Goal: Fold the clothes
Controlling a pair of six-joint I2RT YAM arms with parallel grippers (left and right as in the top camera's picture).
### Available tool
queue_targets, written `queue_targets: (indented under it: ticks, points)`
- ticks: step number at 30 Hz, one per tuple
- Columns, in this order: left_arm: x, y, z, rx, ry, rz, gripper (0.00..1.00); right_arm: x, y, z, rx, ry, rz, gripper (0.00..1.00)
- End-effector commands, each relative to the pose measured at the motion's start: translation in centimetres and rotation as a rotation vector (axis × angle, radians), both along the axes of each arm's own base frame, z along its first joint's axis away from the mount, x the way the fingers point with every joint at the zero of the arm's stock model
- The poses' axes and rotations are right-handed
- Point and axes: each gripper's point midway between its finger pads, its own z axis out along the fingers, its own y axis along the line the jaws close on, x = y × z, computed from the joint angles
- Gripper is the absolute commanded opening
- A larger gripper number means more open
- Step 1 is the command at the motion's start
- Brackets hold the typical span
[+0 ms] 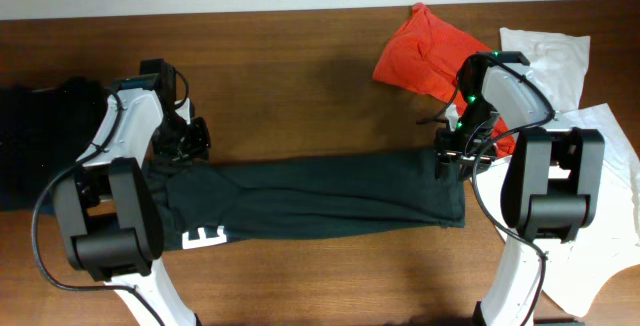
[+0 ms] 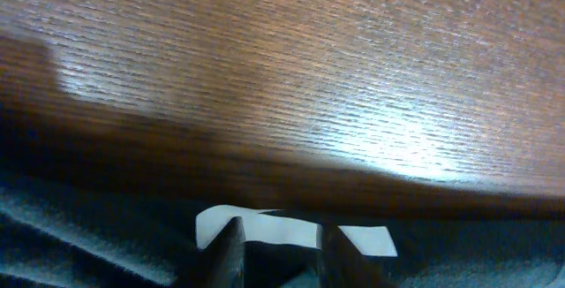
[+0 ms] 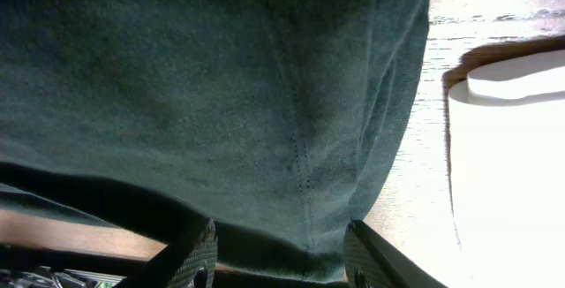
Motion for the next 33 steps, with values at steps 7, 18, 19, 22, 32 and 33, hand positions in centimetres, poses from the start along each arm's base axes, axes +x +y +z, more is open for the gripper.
queue_targets:
  ticks: [7,18,19,22,32,33]
  points:
    - [-1.3,-0.3,-0.2,-0.018,0.058,-0.009,0.0,0.0,-0.2,0.6,-0.009,-0.015,-0.001,0.5]
    - [-3.5,-1.5,4.5,-0.08,0.037,-0.111,0.0,0.0,-0.2,0.6,-0.01,-0.014,-0.001,0.5]
    - [-3.7,-1.5,4.5,-0.081,0.045,-0.111,0.01,0.0,-0.2,0.6,-0.01,-0.014,-0.001,0.5]
    - [-5.0,-1.7,4.2,-0.088,0.094,-0.111,0.0,-0.1,-0.2,0.7,-0.01,-0.01,-0.001,0.5]
    - [-7.8,-3.5,1.9,-0.109,0.182,-0.155,0.01,-0.3,-0.2,0.7,-0.009,-0.003,-0.001,0.5]
    - [-7.3,-3.8,1.6,-0.106,0.16,-0.167,0.0,-0.3,-0.2,0.7,-0.009,-0.003,-0.001,0.5]
